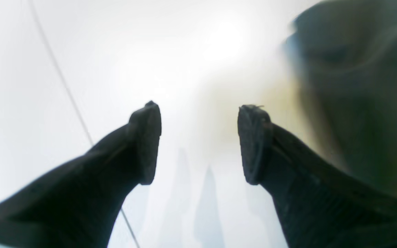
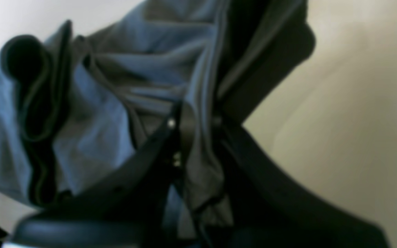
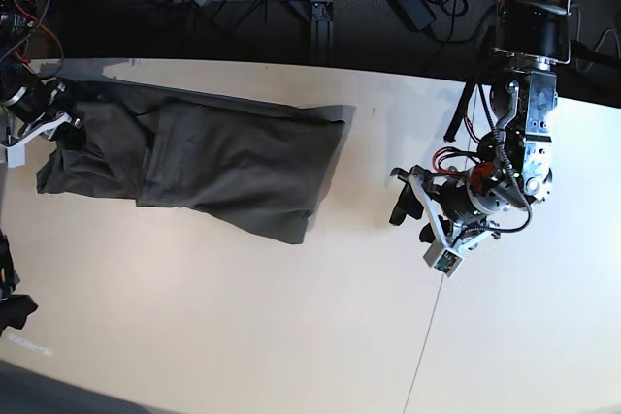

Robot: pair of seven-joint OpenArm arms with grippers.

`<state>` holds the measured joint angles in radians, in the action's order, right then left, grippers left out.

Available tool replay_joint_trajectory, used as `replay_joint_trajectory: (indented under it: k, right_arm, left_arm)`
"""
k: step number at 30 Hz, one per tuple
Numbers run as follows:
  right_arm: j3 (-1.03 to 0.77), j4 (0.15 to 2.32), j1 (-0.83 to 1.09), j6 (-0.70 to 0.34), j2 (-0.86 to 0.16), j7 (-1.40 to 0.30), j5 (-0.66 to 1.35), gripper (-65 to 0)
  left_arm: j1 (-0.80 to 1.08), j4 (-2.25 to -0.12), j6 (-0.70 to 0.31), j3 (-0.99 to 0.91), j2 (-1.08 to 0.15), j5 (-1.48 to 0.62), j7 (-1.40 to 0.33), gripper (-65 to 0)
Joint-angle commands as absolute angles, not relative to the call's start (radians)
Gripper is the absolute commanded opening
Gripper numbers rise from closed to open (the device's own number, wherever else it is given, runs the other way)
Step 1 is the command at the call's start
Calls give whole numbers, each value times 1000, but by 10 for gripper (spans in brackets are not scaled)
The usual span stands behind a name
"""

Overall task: Fold the T-shirt properly
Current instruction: 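Grasp the folded bundle with both grippers and fold it over again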

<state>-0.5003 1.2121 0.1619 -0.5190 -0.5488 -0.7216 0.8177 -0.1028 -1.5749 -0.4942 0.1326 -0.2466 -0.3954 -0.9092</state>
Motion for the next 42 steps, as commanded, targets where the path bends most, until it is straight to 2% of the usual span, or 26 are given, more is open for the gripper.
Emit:
replay_joint_trajectory:
  k: [1,5,8,15,25,32,42]
  right_arm:
    - [-516,1221,141,-591,-602,-708,813,-650]
    - [-516,1224,78,-591,-669,-749,860,-650]
    - [-516,1240,5,-591,-682,-820,910,-650]
    - [-413,1367,-63,-591,-677,-848,947,-650]
    - [-82,1683,-58,-590,-567,-834,825,-650]
    - [109,1751,-57,-590,-508,-832,762,-650]
    - [263,1766,-58,-591,-501,-815,594,-650]
  left_arm:
    - [-103,-1594,-504,131,-250,-416,-894,-270]
    - [-40,-1578,-521,135,-249,-458,-875,-270]
    - [7,-1557,-521,167,-249,-437,-805,-270]
    - [15,-1472,-516,397,-225,-314,-699,-271]
    - [14,-1324,-498,447,-47,-212,-683,-272]
    - [14,-1311,-498,447,-30,-212,-665,-272]
    - [13,-1311,-498,445,-31,-212,-654,-271]
